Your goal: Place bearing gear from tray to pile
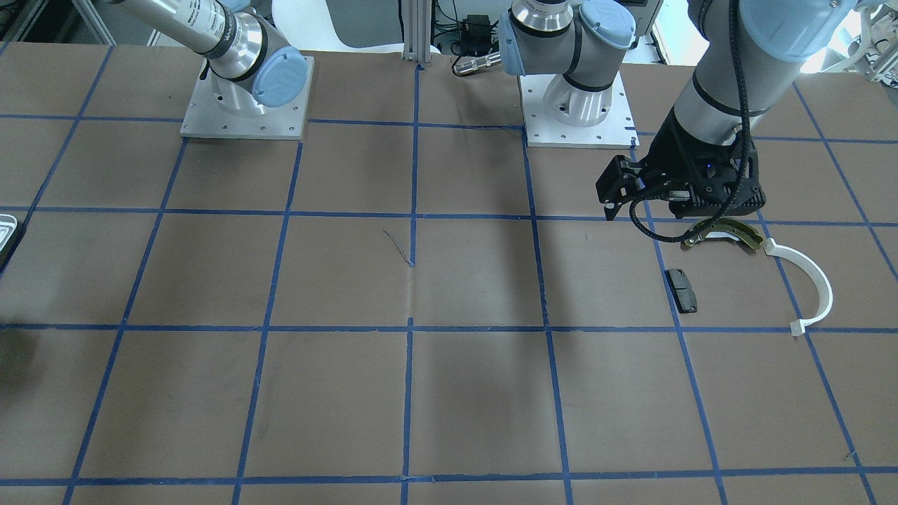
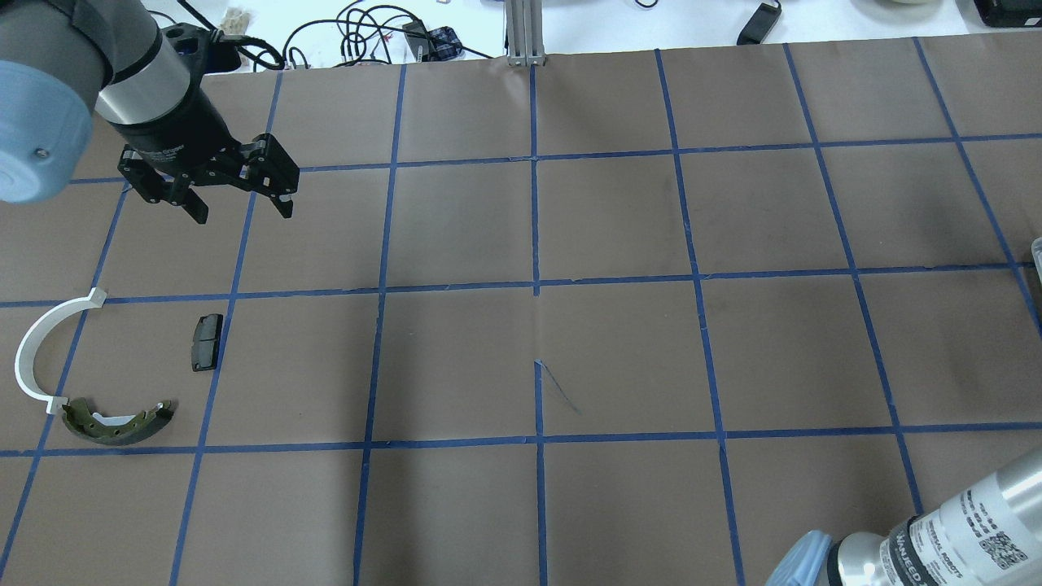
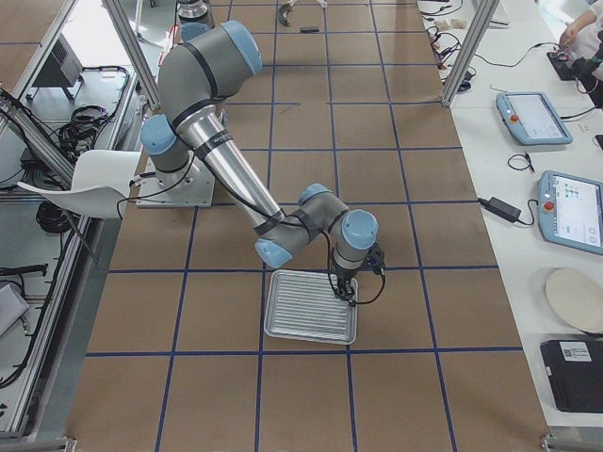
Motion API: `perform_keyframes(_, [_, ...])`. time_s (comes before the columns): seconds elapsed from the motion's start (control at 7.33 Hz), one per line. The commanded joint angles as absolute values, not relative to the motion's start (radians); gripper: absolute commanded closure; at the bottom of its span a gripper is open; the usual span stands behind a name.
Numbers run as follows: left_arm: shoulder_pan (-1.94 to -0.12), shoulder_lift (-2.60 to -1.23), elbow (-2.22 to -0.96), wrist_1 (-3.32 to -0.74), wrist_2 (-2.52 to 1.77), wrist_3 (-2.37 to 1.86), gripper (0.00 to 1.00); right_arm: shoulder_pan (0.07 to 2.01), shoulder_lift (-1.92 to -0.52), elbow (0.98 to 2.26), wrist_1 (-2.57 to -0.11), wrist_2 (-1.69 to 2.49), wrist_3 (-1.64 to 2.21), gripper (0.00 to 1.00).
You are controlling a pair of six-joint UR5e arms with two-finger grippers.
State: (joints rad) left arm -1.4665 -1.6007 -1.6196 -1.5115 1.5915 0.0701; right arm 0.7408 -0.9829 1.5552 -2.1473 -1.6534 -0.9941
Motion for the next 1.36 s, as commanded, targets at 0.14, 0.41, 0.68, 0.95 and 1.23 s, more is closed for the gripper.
perform_keyframes(0.14, [-1.468,-1.582,-1.614,-1.523,1.594,0.069,0.0,0.733,-0.977,1.552,-2.149,-1.654,-0.986,0.35])
perform_keyframes(0.41, [-1.468,-1.597,-1.621,-1.522,1.594,0.071,0.0,0.733,-0.957,1.545,-2.149,-1.654,-0.965,0.37])
perform_keyframes(0.68, [-1.468,-1.598,-1.623,-1.514,1.595,0.071,0.0,0.733,-0.957,1.542,-2.151,-1.651,-0.965,0.4])
perform_keyframes(0.95, [-1.466,-1.589,-1.626,-1.523,1.595,0.071,0.0,0.733,-0.954,1.543,-2.152,-1.654,-0.963,0.42])
perform_keyframes(1.23, [-1.466,-1.605,-1.628,-1.514,1.595,0.071,0.0,0.733,-0.945,1.539,-2.152,-1.67,-0.957,0.48])
